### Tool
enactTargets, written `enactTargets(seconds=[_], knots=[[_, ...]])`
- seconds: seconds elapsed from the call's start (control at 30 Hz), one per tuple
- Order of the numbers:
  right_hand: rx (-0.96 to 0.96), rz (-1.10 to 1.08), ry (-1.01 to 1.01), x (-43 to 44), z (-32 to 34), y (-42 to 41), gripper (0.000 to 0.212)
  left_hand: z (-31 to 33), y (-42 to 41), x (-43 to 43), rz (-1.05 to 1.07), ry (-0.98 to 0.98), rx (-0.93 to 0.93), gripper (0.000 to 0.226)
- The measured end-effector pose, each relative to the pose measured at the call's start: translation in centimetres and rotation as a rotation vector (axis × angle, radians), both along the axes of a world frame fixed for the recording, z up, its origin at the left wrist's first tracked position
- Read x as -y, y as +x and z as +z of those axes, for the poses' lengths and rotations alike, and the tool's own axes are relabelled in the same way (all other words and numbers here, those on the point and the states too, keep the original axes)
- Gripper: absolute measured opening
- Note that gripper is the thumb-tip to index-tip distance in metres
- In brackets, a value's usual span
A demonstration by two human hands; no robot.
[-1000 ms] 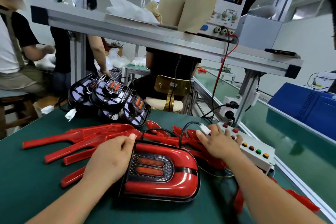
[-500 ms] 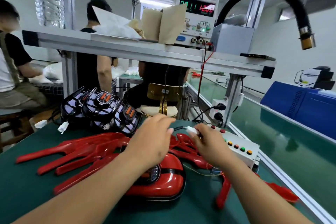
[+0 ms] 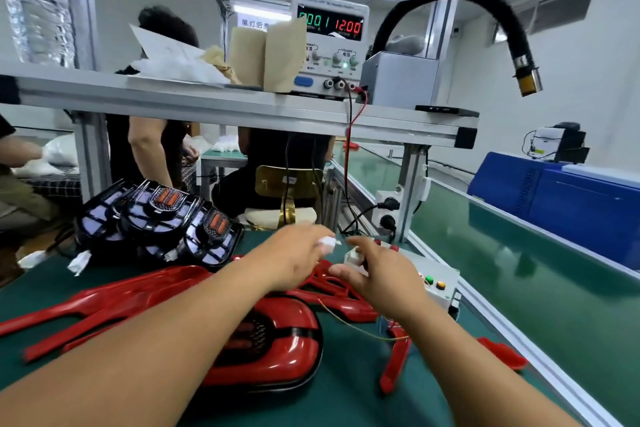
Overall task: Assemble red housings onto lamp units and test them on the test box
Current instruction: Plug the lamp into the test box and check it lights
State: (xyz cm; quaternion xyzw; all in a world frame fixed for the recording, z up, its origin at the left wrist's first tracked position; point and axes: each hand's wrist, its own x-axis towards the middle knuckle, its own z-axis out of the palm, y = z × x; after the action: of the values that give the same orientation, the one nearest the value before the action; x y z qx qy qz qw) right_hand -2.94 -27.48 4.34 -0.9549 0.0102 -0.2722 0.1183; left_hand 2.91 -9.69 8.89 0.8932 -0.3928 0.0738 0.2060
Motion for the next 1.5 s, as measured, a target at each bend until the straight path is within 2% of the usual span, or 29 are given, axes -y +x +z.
enactTargets(seconds=[0.07,0.17,0.23,0.3,0.43,0.53,0.6,0.73,0.93,1.1,1.23,1.43,1.5], knots=[[-0.057,-0.083,-0.086,0.0,0.0,0.0,0.079,0.7,1.2,-1.5,0.097,-0.106,0.014,0.030],[-0.060,-0.059,-0.146,-0.8,-0.2,0.0,0.064,1.4,2.9,-4.8,0.221,-0.221,0.013,0.026],[-0.103,0.098,0.002,-2.2,-0.1,-0.1,0.048,1.3,4.0,-7.2,0.279,-0.286,-0.013,0.023],[-0.223,0.250,0.131,-4.1,-0.4,0.0,0.041,0.6,4.9,-9.4,0.354,-0.335,-0.078,0.016],[-0.424,0.321,0.200,-7.3,-1.7,0.9,0.058,-2.0,5.6,-12.5,0.432,-0.577,-0.364,0.017],[-0.528,0.341,0.347,-8.3,-2.0,1.5,0.052,-4.3,5.2,-14.3,0.469,-0.771,-0.521,0.031],[-0.573,0.361,0.465,-8.5,-2.1,1.9,0.051,-5.7,4.6,-15.3,0.468,-0.845,-0.605,0.033],[-0.592,0.417,0.512,-8.8,-1.8,2.7,0.045,-8.0,2.8,-16.2,0.460,-0.920,-0.726,0.019],[-0.634,0.428,0.443,-9.0,-1.3,3.3,0.036,-9.7,-0.8,-16.7,0.476,-0.961,-0.859,0.002],[-0.594,0.457,0.450,-9.1,-1.6,3.0,0.031,-9.2,-2.7,-15.6,0.424,-0.990,-1.093,0.019],[-0.600,0.455,0.487,-8.8,-1.4,2.9,0.033,-8.9,-3.2,-15.0,0.417,-1.064,-1.109,0.026],[-0.595,0.455,0.571,-8.4,0.1,2.7,0.056,-7.1,-2.8,-14.8,0.367,-1.166,-1.090,0.026],[-0.571,0.443,0.568,-8.2,1.0,2.8,0.057,-6.0,-2.4,-14.3,0.358,-1.174,-1.061,0.025]])
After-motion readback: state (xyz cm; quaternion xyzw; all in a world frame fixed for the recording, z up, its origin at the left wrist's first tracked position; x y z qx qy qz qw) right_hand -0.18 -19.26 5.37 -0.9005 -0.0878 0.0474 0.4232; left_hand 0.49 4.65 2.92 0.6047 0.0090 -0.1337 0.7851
